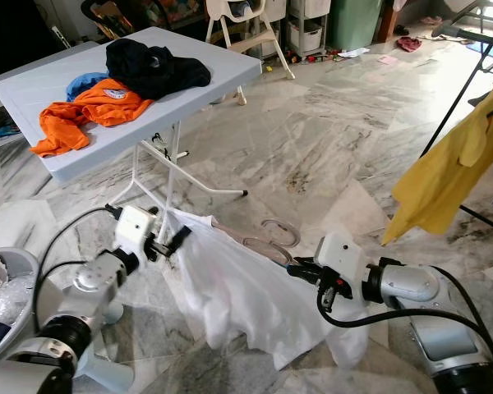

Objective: Hang hanger

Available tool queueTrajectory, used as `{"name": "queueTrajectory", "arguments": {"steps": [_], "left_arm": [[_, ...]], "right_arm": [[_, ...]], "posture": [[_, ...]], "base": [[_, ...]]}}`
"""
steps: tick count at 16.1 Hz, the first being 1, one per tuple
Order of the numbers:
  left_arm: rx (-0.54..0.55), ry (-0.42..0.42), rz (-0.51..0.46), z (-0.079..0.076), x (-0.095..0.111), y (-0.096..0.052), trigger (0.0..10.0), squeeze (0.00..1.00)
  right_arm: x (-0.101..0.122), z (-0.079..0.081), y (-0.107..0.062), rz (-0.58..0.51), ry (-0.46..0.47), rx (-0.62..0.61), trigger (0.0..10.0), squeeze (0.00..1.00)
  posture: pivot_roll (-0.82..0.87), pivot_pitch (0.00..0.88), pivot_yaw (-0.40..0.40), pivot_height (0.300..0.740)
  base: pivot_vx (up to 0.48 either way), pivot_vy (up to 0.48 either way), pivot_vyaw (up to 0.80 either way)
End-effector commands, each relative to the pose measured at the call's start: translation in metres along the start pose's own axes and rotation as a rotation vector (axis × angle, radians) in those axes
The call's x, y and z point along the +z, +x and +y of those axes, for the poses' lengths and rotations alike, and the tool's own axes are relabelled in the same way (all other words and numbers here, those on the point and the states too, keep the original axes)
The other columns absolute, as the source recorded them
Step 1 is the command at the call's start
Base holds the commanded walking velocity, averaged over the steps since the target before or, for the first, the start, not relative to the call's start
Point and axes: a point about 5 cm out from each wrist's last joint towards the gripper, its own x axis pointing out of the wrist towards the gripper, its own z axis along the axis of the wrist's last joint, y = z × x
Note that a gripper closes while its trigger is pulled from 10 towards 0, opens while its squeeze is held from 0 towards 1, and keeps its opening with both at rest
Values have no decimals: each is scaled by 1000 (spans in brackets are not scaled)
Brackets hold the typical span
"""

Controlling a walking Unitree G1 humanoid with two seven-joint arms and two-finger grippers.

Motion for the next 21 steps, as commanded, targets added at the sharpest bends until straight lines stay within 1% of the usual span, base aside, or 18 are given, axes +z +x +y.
{"name": "queueTrajectory", "arguments": {"steps": [1, 2, 3, 5, 8, 11, 12, 13, 17, 21], "left_arm": [[-23, 11, 17, -4, -1, 2, 4039, 0], [-32, 0, 22, -8, -3, 3, 0, 0], [-43, -13, 37, -13, -6, 4, 0, 0], [-39, -33, 47, -14, -9, 4, 0, 0], [-8, -54, 57, -10, -10, 4, 0, 0], [66, -73, 52, 0, -9, 2, 0, 0], [94, -96, 38, 3, -7, 3, 0, 0], [96, -93, 34, 3, -6, 3, 0, 0], [114, -101, 32, 3, -5, 4, 0, 0], [141, -102, 31, 9, -4, 3, 0, 0]], "right_arm": [[15, -1, -2, -57, -41, 6, 0, 0], [16, -2, -3, -53, -42, 9, 0, 0], [17, -2, -7, -46, -43, 17, 0, 0], [18, -2, -12, -38, -45, 21, 0, 0], [18, -4, -17, -21, -45, 15, 0, 0], [18, -4, -16, -23, -43, 11, 0, 0], [21, -3, -13, -43, -32, 14, 0, 0], [23, -1, -10, -60, -21, 23, 0, 0], [21, 0, -11, -47, -20, 40, 0, 0], [18, -1, -13, -35, -13, 47, 0, 0]], "posture": [[-224, 52, 143, 740], [-231, 52, 141, 740], [-243, 53, 139, 740], [-256, 50, 141, 740], [-263, 42, 143, 740], [-258, 30, 144, 740], [-253, 27, 141, 740], [-250, 26, 139, 740], [-247, 26, 132, 740], [-247, 23, 127, 740]], "base": [[0, 0, 0], [0, 0, 0], [0, 0, 0], [0, 0, 0], [0, 0, 0], [0, 0, 0], [0, 0, 0], [0, 0, 0], [0, 0, 0], [0, 0, 0]]}}
